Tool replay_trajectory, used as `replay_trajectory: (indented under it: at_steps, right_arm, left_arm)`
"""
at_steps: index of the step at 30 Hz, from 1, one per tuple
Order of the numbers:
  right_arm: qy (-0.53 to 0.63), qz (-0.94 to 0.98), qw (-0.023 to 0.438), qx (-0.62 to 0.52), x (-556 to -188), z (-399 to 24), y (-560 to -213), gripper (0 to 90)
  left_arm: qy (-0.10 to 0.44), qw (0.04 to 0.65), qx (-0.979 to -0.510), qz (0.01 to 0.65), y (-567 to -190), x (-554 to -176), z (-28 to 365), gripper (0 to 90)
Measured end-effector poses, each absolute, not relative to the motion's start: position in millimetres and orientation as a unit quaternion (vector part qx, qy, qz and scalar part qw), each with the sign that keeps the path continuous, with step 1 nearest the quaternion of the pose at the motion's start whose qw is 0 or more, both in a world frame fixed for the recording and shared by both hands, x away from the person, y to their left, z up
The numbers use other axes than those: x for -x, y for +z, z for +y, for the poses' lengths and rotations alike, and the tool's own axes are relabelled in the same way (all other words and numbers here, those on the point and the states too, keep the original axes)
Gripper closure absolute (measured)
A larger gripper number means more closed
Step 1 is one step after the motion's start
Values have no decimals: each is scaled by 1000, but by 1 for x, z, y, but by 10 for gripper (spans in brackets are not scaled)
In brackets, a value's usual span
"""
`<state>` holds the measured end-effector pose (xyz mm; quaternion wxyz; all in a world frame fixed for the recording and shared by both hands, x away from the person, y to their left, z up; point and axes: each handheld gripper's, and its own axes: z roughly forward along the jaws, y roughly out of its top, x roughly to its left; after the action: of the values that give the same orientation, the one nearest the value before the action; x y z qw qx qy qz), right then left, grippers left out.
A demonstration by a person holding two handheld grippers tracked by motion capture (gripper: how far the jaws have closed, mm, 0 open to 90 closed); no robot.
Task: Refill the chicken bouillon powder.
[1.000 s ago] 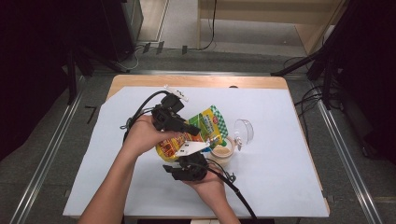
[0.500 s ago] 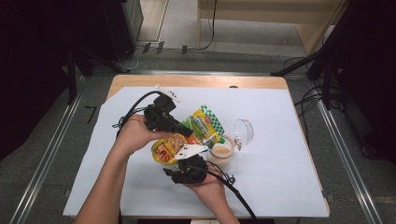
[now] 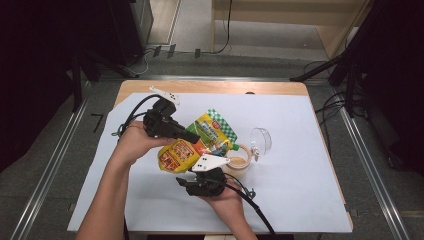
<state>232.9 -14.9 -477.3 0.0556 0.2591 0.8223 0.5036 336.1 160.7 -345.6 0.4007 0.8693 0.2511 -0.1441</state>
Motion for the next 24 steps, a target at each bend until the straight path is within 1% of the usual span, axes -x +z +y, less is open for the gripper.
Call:
replay_trajectory:
  at_steps: [4, 8, 9, 19, 24]
  right_arm:
    - [506, 821, 61, -258, -232, -17, -477, 500]
    - [505, 820, 64, -261, -233, -19, -476, 502]
    - [506, 820, 59, -263, -233, -20, -476, 502]
    - [507, 817, 58, -267, -233, -23, -474, 505]
    - [507, 818, 58, -266, -232, -24, -474, 506]
  left_arm:
    - [-144, 414, -861, 259, -344, -338, 170, 881]
    - [-133, 430, -849, 276, -344, -342, 180, 884]
    - [-130, 434, -846, 281, -344, -343, 183, 885]
    - [-89, 464, -816, 332, -359, -361, 203, 889]
    - [-65, 476, -802, 356, -368, -371, 207, 892]
